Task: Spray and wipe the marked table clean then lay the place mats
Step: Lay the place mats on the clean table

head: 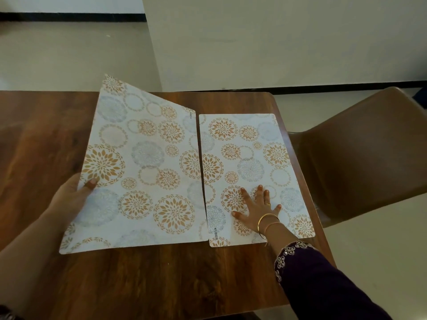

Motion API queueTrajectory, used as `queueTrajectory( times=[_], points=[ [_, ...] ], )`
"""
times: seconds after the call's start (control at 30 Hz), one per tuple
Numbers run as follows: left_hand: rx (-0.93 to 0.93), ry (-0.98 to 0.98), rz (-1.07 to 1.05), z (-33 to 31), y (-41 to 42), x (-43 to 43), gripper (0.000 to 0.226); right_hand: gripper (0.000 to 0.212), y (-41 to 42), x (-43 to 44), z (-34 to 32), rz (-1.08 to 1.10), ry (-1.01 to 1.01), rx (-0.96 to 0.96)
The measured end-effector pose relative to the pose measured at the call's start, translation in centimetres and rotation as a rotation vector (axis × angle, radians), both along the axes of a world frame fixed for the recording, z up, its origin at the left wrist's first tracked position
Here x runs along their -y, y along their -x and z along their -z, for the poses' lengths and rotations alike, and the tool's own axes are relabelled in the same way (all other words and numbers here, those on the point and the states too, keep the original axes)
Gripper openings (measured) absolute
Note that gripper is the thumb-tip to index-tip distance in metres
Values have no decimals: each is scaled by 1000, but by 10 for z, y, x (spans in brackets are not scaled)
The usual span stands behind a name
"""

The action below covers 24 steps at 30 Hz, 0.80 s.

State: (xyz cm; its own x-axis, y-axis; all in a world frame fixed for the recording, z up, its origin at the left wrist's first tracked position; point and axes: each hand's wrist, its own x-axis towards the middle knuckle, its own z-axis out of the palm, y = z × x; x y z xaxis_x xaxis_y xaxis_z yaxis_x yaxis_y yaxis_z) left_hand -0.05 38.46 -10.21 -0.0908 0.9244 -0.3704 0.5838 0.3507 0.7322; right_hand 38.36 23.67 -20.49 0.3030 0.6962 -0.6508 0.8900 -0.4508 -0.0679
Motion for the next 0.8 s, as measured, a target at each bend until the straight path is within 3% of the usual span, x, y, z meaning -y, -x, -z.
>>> queueTrajectory(
  times=[0.4, 0.67, 0.8],
  points=[
    [87, 11, -20, -30, 49, 13, 11, 85, -6, -4, -1, -9, -7, 4],
    [181, 15, -63, -27, 48, 35, 23, 82, -5, -4, 3, -8, -31, 24],
    [222, 31, -56, -25, 42, 42, 23, 69, 18, -11, -4, -52, -307, 26]
  ],
)
